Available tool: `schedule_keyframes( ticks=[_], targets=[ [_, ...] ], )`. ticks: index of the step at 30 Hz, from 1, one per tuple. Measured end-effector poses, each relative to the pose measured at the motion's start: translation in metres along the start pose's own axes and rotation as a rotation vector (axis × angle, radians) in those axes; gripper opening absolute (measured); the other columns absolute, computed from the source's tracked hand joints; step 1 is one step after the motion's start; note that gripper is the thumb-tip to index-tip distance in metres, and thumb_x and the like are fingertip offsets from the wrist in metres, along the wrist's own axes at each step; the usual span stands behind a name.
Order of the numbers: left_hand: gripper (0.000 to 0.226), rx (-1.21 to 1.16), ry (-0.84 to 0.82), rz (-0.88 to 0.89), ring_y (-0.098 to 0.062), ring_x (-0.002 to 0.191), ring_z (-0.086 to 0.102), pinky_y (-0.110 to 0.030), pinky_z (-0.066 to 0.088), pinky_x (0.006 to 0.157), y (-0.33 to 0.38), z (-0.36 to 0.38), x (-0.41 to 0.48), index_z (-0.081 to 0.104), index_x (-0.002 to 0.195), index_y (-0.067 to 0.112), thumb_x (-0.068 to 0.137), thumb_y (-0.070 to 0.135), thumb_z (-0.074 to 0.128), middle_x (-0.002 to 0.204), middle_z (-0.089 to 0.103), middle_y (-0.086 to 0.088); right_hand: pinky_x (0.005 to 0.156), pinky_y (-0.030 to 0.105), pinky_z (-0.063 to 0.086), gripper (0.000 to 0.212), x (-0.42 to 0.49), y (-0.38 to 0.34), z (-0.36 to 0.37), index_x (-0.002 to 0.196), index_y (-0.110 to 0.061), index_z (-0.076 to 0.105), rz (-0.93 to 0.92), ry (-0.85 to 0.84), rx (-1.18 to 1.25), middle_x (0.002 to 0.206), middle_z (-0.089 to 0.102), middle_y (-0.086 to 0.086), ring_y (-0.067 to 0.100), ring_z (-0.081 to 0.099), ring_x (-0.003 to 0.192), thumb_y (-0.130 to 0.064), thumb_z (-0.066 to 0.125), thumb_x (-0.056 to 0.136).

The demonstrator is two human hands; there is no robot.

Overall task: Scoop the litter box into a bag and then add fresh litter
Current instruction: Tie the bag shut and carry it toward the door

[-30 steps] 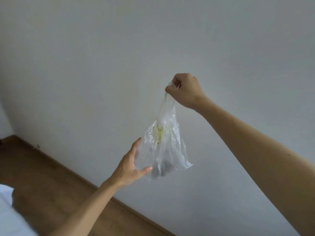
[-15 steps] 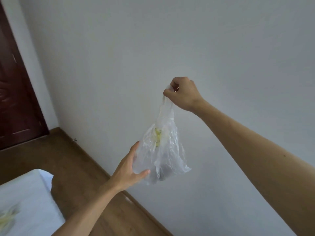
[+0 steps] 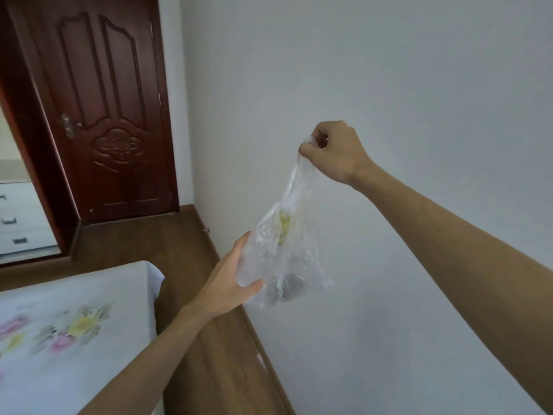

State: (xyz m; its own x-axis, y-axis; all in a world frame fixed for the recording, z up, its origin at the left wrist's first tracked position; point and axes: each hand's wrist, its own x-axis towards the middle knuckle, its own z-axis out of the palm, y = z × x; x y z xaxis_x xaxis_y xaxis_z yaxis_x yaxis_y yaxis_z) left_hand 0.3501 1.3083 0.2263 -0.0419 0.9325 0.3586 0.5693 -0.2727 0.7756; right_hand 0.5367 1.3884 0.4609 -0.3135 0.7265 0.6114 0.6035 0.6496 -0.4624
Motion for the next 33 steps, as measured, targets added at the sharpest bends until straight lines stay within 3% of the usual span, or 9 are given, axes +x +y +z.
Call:
schedule_keyframes(
  ticks=[2, 4, 7, 11, 17, 22, 26, 29, 33],
  targets=[
    [0.097, 0.088, 0.034, -0.047, -0.004, 0.131, 0.043, -0.031, 0.04, 0.108, -0.01, -0.005, 0.006, 0.01, 0.147, 0.049, 0.077, 0.04, 0.077, 0.147, 0.041, 0.015, 0.049, 0.01, 0.035, 0.019, 0.013, 0.003, 0.014, 0.075, -0.001, 0.06, -0.021, -0.013, 0.029, 0.064, 0.05, -0.003, 0.005, 0.044, 0.055, -0.019, 0.062, 0.08],
    [0.099, 0.111, 0.053, -0.081, -0.009, 0.133, 0.043, -0.033, 0.039, 0.108, -0.02, -0.009, 0.009, 0.009, 0.15, 0.042, 0.077, 0.04, 0.077, 0.149, 0.04, 0.01, 0.052, 0.014, 0.036, 0.018, 0.026, 0.006, 0.029, 0.076, -0.001, 0.059, -0.036, -0.038, 0.065, 0.064, 0.049, -0.004, 0.006, 0.043, 0.055, -0.019, 0.061, 0.081],
    [0.096, 0.097, 0.1, -0.121, -0.002, 0.126, 0.046, -0.02, 0.039, 0.101, -0.032, -0.015, 0.015, 0.014, 0.151, 0.037, 0.079, 0.033, 0.078, 0.141, 0.042, 0.022, 0.053, 0.016, 0.037, 0.017, 0.047, 0.008, 0.054, 0.073, -0.005, 0.056, -0.063, -0.081, 0.108, 0.064, 0.049, -0.004, 0.007, 0.043, 0.056, -0.019, 0.061, 0.081],
    [0.081, -0.048, 0.134, -0.138, 0.021, 0.119, 0.042, 0.003, 0.038, 0.083, -0.054, -0.022, 0.026, 0.024, 0.145, 0.021, 0.083, 0.004, 0.075, 0.124, 0.044, 0.046, 0.056, 0.021, 0.039, 0.017, 0.076, 0.005, 0.092, 0.073, -0.003, 0.058, -0.106, -0.124, 0.165, 0.067, 0.051, 0.0, 0.011, 0.044, 0.058, -0.019, 0.062, 0.08],
    [0.086, 0.086, 0.222, -0.15, 0.035, 0.114, 0.027, 0.012, 0.028, 0.077, -0.073, -0.052, 0.044, 0.015, 0.142, 0.044, 0.081, 0.04, 0.076, 0.13, 0.028, 0.042, 0.06, 0.028, 0.041, 0.021, 0.117, -0.007, 0.148, 0.073, 0.0, 0.056, -0.157, -0.16, 0.252, 0.069, 0.051, 0.005, 0.015, 0.045, 0.063, -0.02, 0.061, 0.08],
    [0.087, 0.157, 0.263, -0.178, 0.032, 0.117, 0.027, 0.004, 0.03, 0.081, -0.106, -0.089, 0.064, 0.01, 0.137, 0.059, 0.078, 0.052, 0.074, 0.131, 0.025, 0.049, 0.061, 0.031, 0.042, 0.027, 0.152, -0.021, 0.193, 0.072, 0.006, 0.055, -0.208, -0.173, 0.275, 0.068, 0.049, 0.008, 0.014, 0.045, 0.062, -0.019, 0.06, 0.082],
    [0.089, 0.182, 0.288, -0.195, 0.027, 0.119, 0.03, -0.003, 0.028, 0.09, -0.127, -0.117, 0.085, 0.011, 0.138, 0.058, 0.076, 0.055, 0.074, 0.131, 0.024, 0.051, 0.053, 0.01, 0.036, 0.025, 0.178, -0.031, 0.222, 0.074, 0.007, 0.058, -0.197, -0.171, 0.303, 0.064, 0.049, 0.001, -0.004, 0.047, 0.052, -0.016, 0.059, 0.084],
    [0.083, 0.196, 0.296, -0.174, 0.031, 0.117, 0.027, -0.001, 0.025, 0.09, -0.139, -0.13, 0.097, 0.012, 0.134, 0.061, 0.076, 0.057, 0.071, 0.128, 0.021, 0.057, 0.055, 0.015, 0.038, 0.023, 0.193, -0.036, 0.24, 0.073, 0.005, 0.057, -0.181, -0.166, 0.324, 0.064, 0.049, -0.001, 0.005, 0.044, 0.056, -0.016, 0.059, 0.083],
    [0.081, 0.199, 0.315, -0.187, 0.031, 0.116, 0.029, 0.0, 0.025, 0.089, -0.154, -0.146, 0.109, 0.013, 0.133, 0.062, 0.075, 0.058, 0.071, 0.127, 0.024, 0.054, 0.051, 0.01, 0.036, 0.022, 0.213, -0.039, 0.261, 0.07, 0.004, 0.055, -0.184, -0.182, 0.33, 0.062, 0.047, -0.002, 0.007, 0.043, 0.056, -0.014, 0.059, 0.083]
  ],
)
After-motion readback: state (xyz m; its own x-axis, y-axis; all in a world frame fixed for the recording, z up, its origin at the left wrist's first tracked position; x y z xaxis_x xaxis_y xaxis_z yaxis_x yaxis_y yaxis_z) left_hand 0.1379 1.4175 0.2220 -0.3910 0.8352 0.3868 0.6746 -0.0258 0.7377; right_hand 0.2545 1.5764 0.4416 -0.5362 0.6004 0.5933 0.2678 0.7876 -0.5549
